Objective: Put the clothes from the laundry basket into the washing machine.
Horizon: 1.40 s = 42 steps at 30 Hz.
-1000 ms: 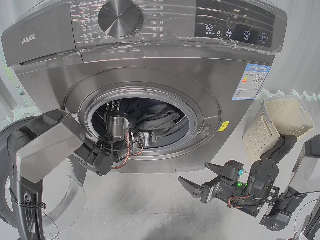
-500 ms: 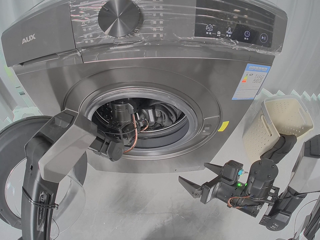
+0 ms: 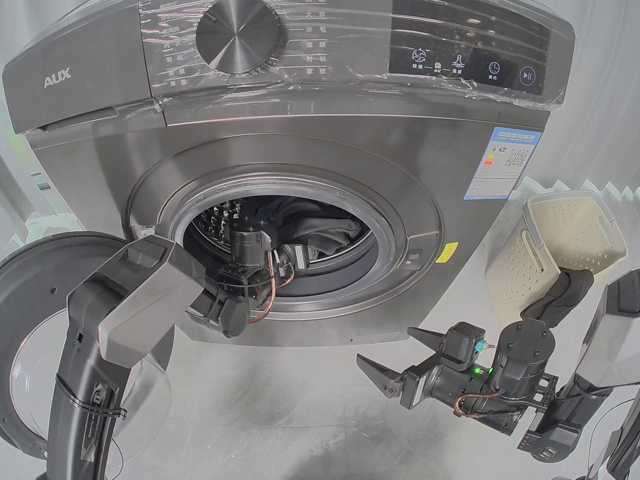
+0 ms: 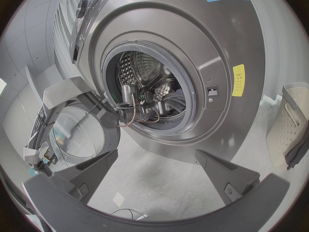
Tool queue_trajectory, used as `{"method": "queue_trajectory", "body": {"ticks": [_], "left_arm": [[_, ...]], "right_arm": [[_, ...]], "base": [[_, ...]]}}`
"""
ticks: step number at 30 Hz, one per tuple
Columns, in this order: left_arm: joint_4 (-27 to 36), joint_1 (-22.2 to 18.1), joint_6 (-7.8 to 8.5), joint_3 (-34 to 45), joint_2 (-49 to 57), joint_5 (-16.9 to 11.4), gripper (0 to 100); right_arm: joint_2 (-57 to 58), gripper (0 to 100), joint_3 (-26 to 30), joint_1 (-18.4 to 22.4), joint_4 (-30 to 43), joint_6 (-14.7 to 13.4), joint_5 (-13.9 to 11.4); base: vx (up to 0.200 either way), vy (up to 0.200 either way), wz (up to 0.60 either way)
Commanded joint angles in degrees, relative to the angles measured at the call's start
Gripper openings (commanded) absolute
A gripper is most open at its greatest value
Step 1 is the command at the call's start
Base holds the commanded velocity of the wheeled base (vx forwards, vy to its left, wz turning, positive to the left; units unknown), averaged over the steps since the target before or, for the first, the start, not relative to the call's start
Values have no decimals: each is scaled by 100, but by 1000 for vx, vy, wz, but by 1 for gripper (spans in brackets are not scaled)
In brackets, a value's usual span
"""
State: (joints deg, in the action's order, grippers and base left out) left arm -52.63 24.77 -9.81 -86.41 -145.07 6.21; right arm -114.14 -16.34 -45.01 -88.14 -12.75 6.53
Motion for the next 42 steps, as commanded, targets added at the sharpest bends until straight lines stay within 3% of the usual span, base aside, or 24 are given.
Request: {"method": "queue_trajectory", "body": {"ticks": [1, 7, 14, 18, 22, 28, 32, 42], "left_arm": [[139, 98, 41, 1047, 822, -243, 100], [235, 124, 85, 1390, 1139, -497, 100], [191, 204, 313, 2154, 1561, -858, 100], [95, 230, 683, 2655, 1640, -875, 100], [7, 265, 885, 3165, 1763, -1113, 100], [-415, 335, 902, 3473, 1851, -1447, 100], [-942, 327, 841, 3306, 1736, -1499, 100], [-1760, 168, 735, 2242, 1060, -1034, 100]], "right_arm": [[-12, 100, 8, -34, -2, 1, 6], [-21, 100, 8, -34, -2, 1, 6], [-21, 100, 8, -34, -2, -8, 6], [-21, 100, 8, -34, -2, -8, 6], [-12, 100, 8, -34, -2, -8, 6], [-12, 100, 8, -34, -2, -8, 6], [-12, 100, 8, -34, -2, -8, 6], [-21, 100, -1, -34, -2, -8, 6]], "base": [[0, 0, 0], [0, 0, 0], [0, 0, 0], [0, 0, 0], [0, 0, 0], [0, 0, 0], [0, 0, 0], [0, 0, 0]]}}
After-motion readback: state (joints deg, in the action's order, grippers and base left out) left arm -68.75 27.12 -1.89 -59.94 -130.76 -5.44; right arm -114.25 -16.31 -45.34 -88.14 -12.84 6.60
